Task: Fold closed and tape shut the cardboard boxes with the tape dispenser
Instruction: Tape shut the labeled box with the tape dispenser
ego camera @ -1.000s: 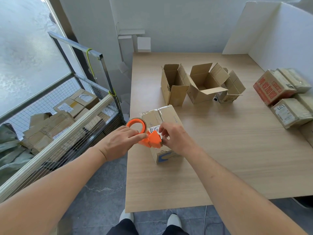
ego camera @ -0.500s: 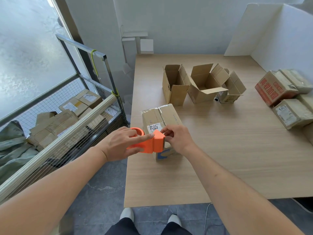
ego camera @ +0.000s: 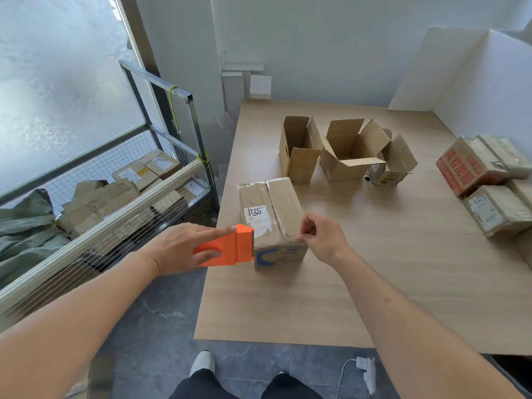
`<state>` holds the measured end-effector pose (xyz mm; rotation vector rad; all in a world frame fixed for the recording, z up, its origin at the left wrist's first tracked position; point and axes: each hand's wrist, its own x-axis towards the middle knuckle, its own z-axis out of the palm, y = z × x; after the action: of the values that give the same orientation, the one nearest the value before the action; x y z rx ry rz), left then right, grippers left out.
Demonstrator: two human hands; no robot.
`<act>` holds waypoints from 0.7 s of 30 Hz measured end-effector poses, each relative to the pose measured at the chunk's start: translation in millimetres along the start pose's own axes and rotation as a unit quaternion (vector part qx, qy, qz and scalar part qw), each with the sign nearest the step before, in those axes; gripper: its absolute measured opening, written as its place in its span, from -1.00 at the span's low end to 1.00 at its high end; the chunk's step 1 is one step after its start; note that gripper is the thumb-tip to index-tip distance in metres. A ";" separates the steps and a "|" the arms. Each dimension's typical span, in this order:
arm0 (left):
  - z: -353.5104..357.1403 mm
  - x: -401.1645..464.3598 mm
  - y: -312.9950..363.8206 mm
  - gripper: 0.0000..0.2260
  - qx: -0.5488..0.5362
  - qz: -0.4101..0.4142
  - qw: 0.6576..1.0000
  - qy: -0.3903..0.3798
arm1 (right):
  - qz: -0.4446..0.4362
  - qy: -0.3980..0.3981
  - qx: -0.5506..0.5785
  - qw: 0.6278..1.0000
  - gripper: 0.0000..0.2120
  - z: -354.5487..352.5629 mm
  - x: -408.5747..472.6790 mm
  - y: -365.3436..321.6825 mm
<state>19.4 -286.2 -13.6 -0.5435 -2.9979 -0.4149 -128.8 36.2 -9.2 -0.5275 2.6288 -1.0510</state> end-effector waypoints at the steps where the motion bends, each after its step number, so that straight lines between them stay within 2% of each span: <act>1: 1.5 -4.3 -0.9 -0.44 -0.002 -0.006 1.000 -0.001 | 0.007 0.003 -0.006 1.000 -0.74 -5.2 -0.6 5.5; 8: 10.3 -11.3 8.3 -0.43 -0.040 -0.077 0.996 -0.014 | 0.009 0.027 -0.021 0.999 -0.78 -25.8 5.3 26.8; 21: 46.2 -2.6 6.9 -0.43 -0.093 -0.142 0.984 -0.060 | 0.038 -0.016 -0.047 0.998 -0.72 -14.1 32.4 50.9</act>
<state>23.5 -268.1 -56.6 -0.1536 -3.1823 -0.7100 -175.1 65.3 -38.4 -0.4553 2.6582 -0.8923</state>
